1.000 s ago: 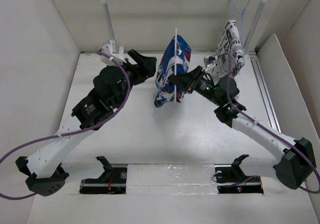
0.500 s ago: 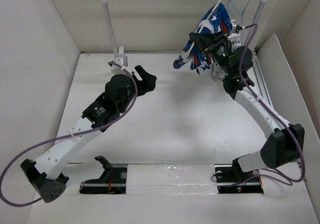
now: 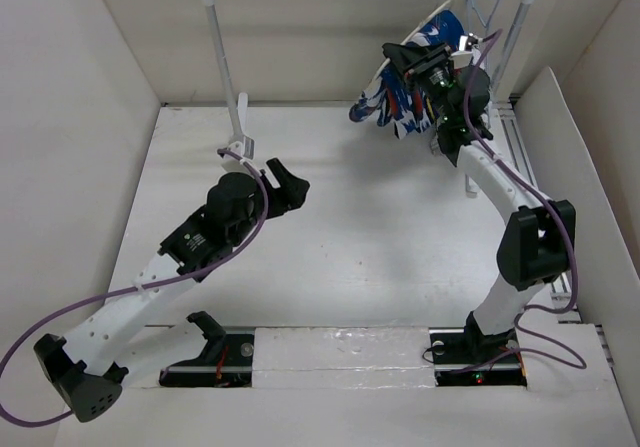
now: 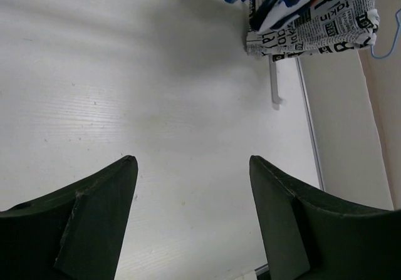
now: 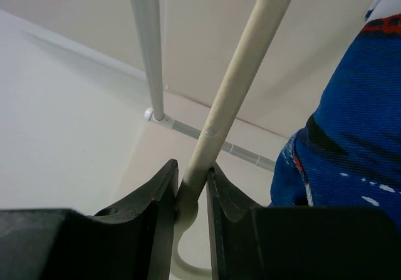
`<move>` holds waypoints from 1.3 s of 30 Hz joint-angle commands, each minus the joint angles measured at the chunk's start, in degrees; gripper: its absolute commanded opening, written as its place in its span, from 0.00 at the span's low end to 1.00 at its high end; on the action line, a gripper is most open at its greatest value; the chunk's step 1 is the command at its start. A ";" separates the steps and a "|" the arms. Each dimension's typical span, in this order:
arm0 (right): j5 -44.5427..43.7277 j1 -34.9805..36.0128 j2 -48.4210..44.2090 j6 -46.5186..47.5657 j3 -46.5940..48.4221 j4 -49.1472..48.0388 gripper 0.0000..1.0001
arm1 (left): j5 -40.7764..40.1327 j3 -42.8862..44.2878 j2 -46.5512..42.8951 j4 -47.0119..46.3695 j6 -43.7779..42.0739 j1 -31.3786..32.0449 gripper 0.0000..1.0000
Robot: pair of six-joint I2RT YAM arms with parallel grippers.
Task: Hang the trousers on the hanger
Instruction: Place the hanger at the clothesline.
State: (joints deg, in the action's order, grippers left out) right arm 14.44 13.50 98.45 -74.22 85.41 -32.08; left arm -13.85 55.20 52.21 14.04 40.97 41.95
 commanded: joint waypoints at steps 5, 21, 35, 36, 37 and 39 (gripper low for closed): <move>0.59 -2.42 -2.04 0.48 6.97 -19.87 0.00 | 1.81 -2.29 -0.44 -2.27 0.25 -0.03 0.67; 0.68 -8.66 6.49 0.03 12.68 -15.39 0.00 | 3.30 -2.64 0.97 -1.30 0.95 -0.03 0.68; 4.55 -11.73 -6.24 12.22 -1.38 -9.27 1.00 | 0.75 1.92 2.28 1.69 -0.36 -0.03 0.82; 4.63 -11.74 -7.48 14.08 -1.64 -7.67 1.00 | 0.58 2.89 2.55 1.86 -0.54 -0.03 0.84; 4.72 -12.35 -10.27 15.58 -1.82 -5.39 1.00 | -0.03 3.50 2.64 2.21 -0.63 -0.03 0.85; 4.29 -12.88 -13.01 21.28 -2.08 1.03 1.00 | -0.74 5.26 3.43 3.18 -1.07 -0.03 0.91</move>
State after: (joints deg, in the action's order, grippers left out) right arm 18.00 1.50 91.68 -62.30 82.72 -33.21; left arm -12.64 56.18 55.42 16.82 41.17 41.95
